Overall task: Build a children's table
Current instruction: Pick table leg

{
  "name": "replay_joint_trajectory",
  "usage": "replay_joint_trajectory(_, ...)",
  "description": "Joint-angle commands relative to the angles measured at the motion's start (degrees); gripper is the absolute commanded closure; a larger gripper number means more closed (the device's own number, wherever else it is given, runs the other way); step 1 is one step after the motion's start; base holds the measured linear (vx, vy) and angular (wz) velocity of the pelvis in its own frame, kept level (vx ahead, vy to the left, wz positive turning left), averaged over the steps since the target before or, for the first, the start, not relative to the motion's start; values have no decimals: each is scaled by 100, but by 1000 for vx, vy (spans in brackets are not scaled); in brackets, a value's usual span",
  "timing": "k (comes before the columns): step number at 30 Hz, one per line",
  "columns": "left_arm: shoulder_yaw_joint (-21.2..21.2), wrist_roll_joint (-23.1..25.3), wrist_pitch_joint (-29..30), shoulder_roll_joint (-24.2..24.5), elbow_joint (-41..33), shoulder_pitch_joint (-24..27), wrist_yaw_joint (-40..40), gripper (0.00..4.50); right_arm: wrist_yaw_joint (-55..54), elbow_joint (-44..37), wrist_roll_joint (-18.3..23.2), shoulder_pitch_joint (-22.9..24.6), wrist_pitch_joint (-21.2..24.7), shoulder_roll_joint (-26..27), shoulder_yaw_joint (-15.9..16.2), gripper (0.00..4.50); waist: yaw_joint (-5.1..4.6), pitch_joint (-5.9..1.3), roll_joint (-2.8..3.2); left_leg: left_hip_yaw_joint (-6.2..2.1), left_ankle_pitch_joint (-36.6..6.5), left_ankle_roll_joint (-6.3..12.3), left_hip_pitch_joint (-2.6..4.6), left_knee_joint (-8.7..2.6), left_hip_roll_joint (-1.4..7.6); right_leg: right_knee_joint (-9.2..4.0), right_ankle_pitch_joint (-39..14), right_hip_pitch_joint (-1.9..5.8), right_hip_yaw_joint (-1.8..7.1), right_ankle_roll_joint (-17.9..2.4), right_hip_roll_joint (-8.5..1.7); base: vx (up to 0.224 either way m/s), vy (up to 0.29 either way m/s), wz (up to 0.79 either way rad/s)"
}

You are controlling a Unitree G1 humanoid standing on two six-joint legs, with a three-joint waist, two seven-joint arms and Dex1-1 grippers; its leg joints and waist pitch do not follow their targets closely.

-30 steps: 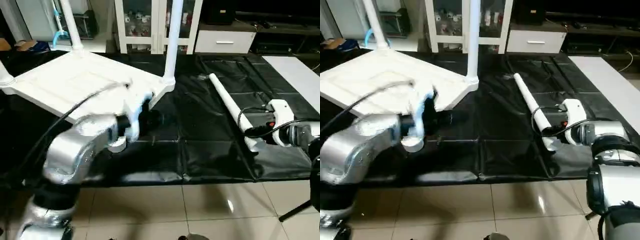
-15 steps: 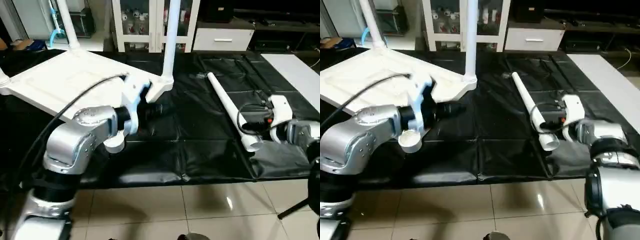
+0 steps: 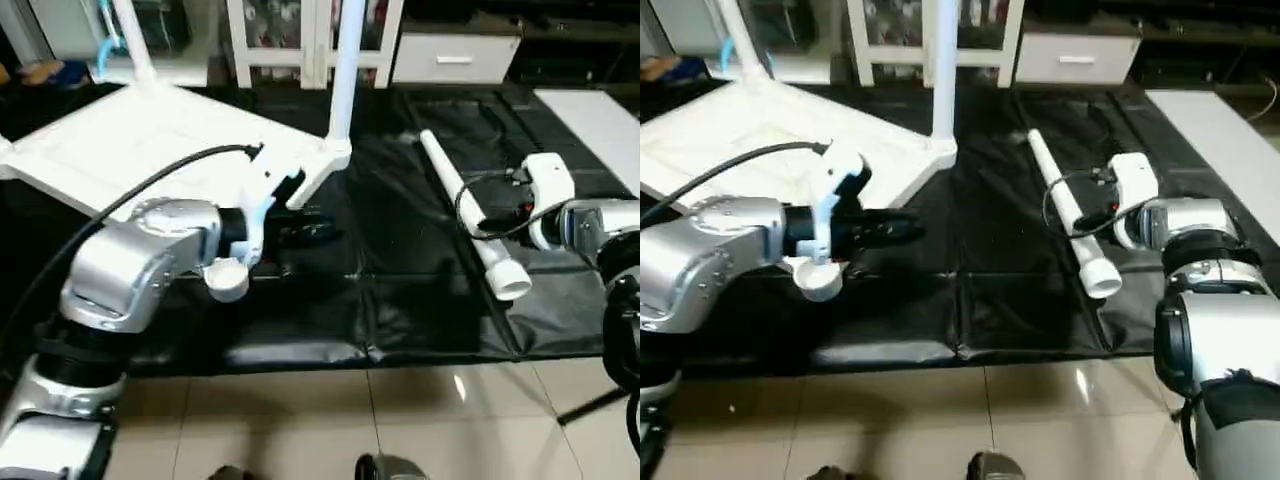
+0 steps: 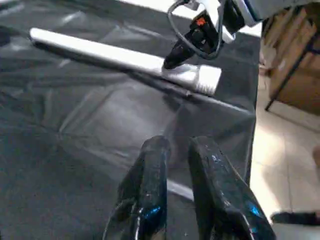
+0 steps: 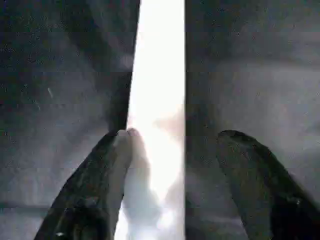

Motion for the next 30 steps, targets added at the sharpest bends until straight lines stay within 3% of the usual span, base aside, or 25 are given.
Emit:
replay_joint_trajectory(1,-136,-52,60,25,-179,-51,-77,362,-34,76,-185,48,97,9,116,153,8,-370,-24,149,-1081,252,9,-435,-39,-333,-1495,398,127,-1615,-93,0,0,0)
replay_joint_trajectory(3,-115,-94,112,12,-220,-73,-62,362,22,102,-155,82,180,12,99,153,9,-353,-50,162,-917,300,9,-436,-36,-311,-1320,413,139,-1692,-91,0,0,0)
replay_joint_trajectory(10,-71,-106,101,-27,-169,-134,-39,362,122,140,-136,151,277,48,58,170,19,-323,-49,187,-761,421,31,-440,-28,-312,-1206,428,157,-1775,-102,0,0,0)
replay_joint_trajectory(15,-70,-176,116,3,-231,-112,-140,362,185,134,-80,83,331,33,-30,208,2,-299,-65,185,-1070,304,55,-460,-22,-355,-1641,407,158,-1657,-104,0,0,0)
replay_joint_trajectory(21,-129,-261,136,21,-434,17,-207,362,225,116,-52,99,369,12,-107,257,4,-304,-71,184,-1065,262,49,-463,-17,-350,-1650,405,164,-1636,-109,0,0,0)
replay_joint_trajectory(24,-127,-279,123,46,-534,84,-222,362,259,93,16,104,362,-56,-198,260,3,-344,-96,191,-966,300,51,-452,-13,-332,-1521,422,164,-1668,-107,0,0,0)
replay_joint_trajectory(27,-82,-270,20,24,-603,174,-183,362,259,40,207,109,385,-132,-413,262,25,-383,-48,185,-894,319,61,-443,-9,-305,-1407,440,161,-1722,-116,0,0,0)
replay_joint_trajectory(28,-26,-293,-40,-38,-631,233,-137,362,303,-7,343,122,419,-175,-543,262,20,-378,-63,192,-873,328,55,-442,-10,-314,-1359,436,162,-1730,-111,0,0,0)
replay_joint_trajectory(30,65,-314,-166,-158,-660,346,-30,362,426,-119,573,171,478,-221,-755,262,46,-455,-35,188,-709,391,57,-418,-2,-264,-1024,474,154,-1854,-109,0,0,0)
